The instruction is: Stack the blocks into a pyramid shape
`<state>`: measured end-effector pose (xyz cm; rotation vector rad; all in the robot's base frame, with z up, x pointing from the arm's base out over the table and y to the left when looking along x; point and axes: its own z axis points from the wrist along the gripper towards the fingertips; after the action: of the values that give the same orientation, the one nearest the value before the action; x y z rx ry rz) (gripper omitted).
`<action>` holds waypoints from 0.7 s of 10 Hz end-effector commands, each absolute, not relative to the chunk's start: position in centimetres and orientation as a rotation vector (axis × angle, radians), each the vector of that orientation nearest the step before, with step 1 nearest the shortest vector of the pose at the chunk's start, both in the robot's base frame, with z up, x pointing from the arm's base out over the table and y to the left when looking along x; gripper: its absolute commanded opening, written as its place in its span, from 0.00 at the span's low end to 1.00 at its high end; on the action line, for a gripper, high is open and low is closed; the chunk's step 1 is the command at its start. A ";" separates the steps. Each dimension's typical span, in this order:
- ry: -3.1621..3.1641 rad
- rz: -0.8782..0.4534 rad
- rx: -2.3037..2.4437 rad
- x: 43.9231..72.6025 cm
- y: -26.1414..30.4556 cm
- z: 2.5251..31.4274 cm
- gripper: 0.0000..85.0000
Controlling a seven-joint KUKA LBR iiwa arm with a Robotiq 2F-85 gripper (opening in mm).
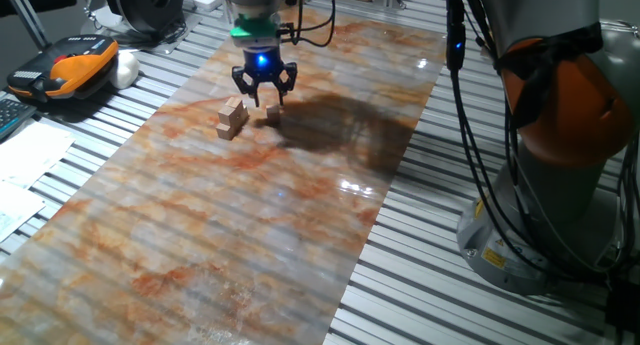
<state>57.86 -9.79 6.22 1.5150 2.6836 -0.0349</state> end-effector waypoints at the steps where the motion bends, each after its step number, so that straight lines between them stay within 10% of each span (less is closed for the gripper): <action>1: 2.686 -0.032 1.512 57.9 -9.8 6.1 0.60; 7: 2.670 -0.047 1.525 58.0 -9.9 5.4 0.60</action>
<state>57.95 -9.94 5.34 1.5244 2.6708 -0.0470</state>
